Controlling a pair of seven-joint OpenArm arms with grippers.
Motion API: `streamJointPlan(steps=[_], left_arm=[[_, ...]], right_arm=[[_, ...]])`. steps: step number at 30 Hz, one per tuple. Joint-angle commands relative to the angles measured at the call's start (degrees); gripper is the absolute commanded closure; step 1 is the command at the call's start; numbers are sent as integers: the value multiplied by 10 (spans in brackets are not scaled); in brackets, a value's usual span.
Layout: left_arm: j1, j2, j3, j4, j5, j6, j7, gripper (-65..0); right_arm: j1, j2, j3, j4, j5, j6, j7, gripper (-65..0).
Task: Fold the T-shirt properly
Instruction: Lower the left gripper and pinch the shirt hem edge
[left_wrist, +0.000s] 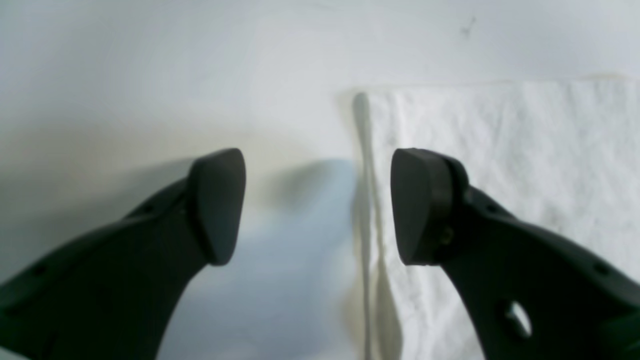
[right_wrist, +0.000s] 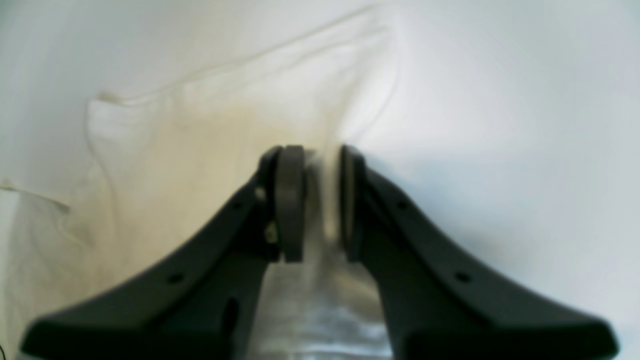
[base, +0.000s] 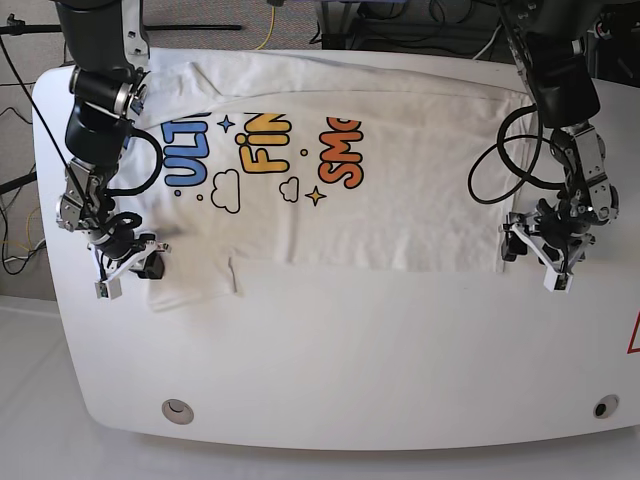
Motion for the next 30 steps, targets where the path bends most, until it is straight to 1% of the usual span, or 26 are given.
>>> streamJointPlan(steps=[1, 2, 3, 6, 12, 20, 30], left_arm=[[-13, -8, 0, 3, -11, -2, -15, -427], [-13, -8, 0, 0, -12, -3, -15, -427], [-14, -7, 0, -4, -12, -4, -14, -426], [-20, -2, -4, -45, -11, -9, -14, -423], [-28, 2, -8, -73, -10, -11, -13, -421], [-18, 0, -2, -78, -15, -6, -10, -417], [-13, 7, -2, -71, -21, -7, -9, -413]], right_arm=[[11, 6, -2, 9, 1, 3, -9, -27], [11, 6, -2, 9, 2, 3, -9, -6], [11, 5, -1, 8, 3, 3, -9, 0], [10, 6, 6, 4, 2, 3, -8, 0], [10, 6, 6, 4, 3, 3, -9, 0], [8, 6, 2, 1, -4, 3, -11, 0], [8, 4, 4, 3, -5, 3, -13, 0]])
